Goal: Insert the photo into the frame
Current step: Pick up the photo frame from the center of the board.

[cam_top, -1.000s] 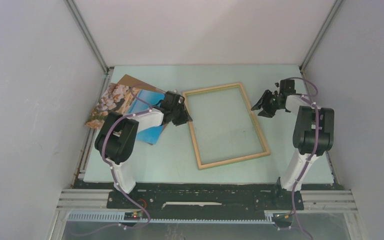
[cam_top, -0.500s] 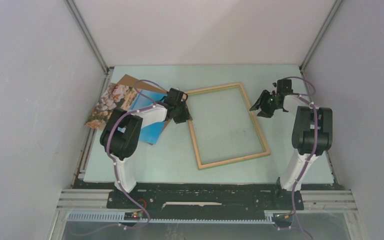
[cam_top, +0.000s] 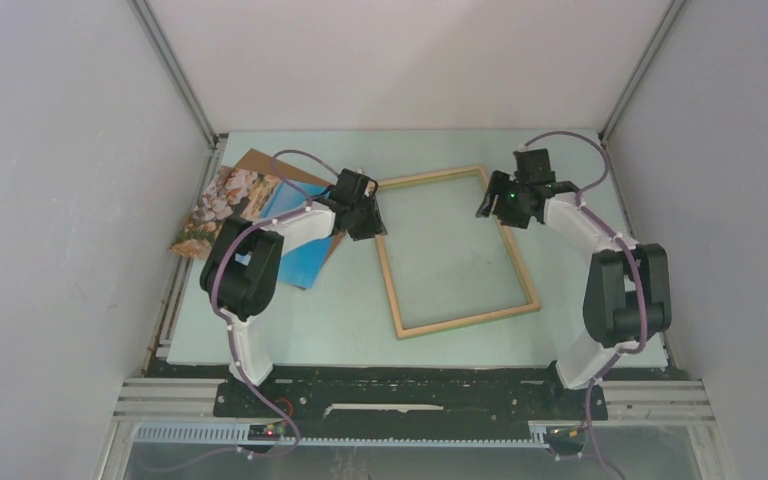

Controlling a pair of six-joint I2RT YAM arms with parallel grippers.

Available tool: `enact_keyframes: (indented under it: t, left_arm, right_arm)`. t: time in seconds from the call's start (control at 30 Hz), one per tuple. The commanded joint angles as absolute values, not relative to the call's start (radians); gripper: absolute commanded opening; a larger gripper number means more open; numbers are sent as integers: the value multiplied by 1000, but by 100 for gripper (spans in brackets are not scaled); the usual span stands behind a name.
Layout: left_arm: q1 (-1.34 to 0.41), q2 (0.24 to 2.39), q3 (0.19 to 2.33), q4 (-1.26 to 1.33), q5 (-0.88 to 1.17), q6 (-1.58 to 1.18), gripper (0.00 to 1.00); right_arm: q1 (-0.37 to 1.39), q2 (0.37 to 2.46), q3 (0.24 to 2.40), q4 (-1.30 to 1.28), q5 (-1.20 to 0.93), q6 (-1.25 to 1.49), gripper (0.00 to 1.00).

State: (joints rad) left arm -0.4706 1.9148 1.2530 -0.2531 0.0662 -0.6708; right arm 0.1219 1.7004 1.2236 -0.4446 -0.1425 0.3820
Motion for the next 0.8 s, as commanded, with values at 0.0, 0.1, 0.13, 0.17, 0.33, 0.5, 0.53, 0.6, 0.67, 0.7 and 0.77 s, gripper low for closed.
enact_keyframes:
  t: [0.0, 0.1, 0.13, 0.17, 0.33, 0.5, 0.53, 0.6, 0.67, 0.7, 0.77]
  left_arm:
    - [-476, 1818, 1242, -231, 110, -671, 4]
    - [-450, 1711, 1141, -192, 95, -678, 29]
    - [-436, 1662, 1105, -181, 89, -678, 42]
    - [-420, 1612, 1068, -172, 86, -678, 52]
    - [-365, 1392, 928, -198, 70, -658, 81]
    - [-337, 1208, 829, -229, 58, -655, 96]
    - [-335, 1184, 815, -229, 61, -658, 98]
    - [-331, 1144, 795, -237, 60, -665, 99]
    - [-330, 1115, 778, -236, 57, -674, 99]
    - [-331, 1107, 772, -235, 54, -677, 99]
    - [-330, 1096, 763, -233, 49, -682, 99]
  right_arm:
    - [272, 1595, 1175, -472, -135, 391, 72]
    - [430, 1598, 1173, -476, -172, 426, 71]
    - [488, 1603, 1172, -473, -174, 444, 71]
    - [544, 1615, 1172, -469, -164, 459, 70]
    - [752, 1699, 1222, -491, -91, 551, 64]
    - [868, 1820, 1336, -606, 31, 596, 58]
    - [885, 1842, 1365, -631, 61, 604, 57]
    - [912, 1877, 1398, -674, 118, 614, 57]
    - [934, 1904, 1420, -696, 157, 618, 54]
    - [943, 1916, 1430, -705, 168, 618, 53]
    - [957, 1940, 1447, -717, 188, 623, 49]
